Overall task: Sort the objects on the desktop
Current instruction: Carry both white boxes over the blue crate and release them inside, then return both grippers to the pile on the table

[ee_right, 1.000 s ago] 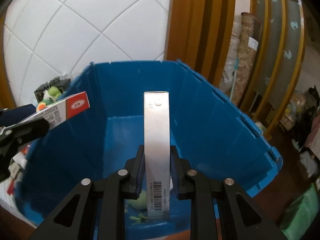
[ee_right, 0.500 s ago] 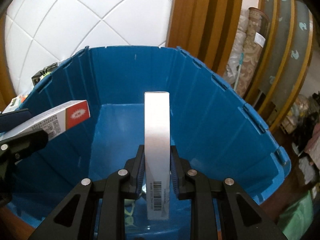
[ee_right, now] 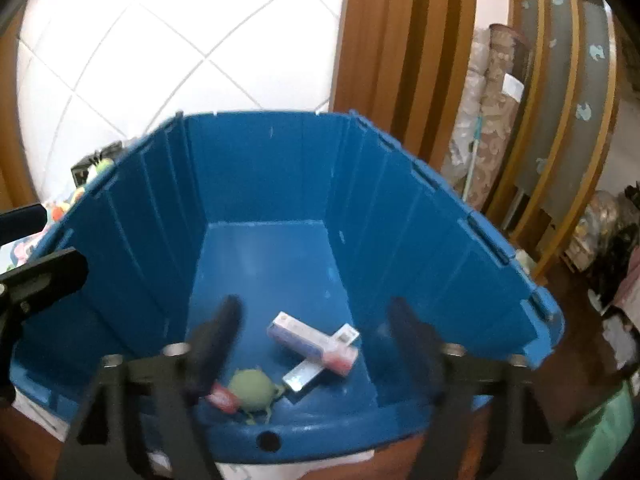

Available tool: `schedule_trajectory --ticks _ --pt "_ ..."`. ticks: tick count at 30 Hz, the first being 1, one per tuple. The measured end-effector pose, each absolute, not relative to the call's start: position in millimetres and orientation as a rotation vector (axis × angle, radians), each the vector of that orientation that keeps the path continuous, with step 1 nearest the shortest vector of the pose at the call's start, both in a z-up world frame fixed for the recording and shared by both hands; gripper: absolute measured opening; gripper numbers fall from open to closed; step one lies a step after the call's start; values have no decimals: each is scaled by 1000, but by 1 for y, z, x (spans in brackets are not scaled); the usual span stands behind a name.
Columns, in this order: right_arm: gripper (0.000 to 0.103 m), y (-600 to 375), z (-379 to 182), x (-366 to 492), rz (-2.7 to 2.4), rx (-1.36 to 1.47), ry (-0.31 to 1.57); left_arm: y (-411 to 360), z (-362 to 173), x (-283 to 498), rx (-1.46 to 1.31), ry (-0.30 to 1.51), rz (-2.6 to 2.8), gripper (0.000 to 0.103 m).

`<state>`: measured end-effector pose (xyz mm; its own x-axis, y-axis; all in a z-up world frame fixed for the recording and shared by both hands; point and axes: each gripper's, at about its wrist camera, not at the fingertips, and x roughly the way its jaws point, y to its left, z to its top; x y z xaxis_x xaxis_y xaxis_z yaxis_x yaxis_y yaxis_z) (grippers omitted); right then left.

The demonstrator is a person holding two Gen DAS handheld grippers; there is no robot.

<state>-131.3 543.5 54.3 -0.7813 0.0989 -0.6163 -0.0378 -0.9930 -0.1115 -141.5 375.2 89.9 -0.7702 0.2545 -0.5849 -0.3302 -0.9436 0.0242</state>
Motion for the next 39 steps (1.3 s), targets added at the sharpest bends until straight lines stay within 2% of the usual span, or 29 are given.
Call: schedule_trajectory --ticks 3,12,22,30,39 --pt "103 536 68 -117 2939 -932 -134 360 99 -133 -811 133 2717 69" --pt "103 483 99 -96 3120 -776 -80 278 106 -117 -750 19 2871 69" --pt "103 384 108 -100 3310 -728 -84 143 70 -124 -882 -78 3048 69" --pt "103 288 91 -121 3383 -826 -123 26 29 -139 -1065 -101 3122 69" --pt "103 214 22 -166 3296 -1108 -69 -87 -34 -145 -1295 -41 3101 69"
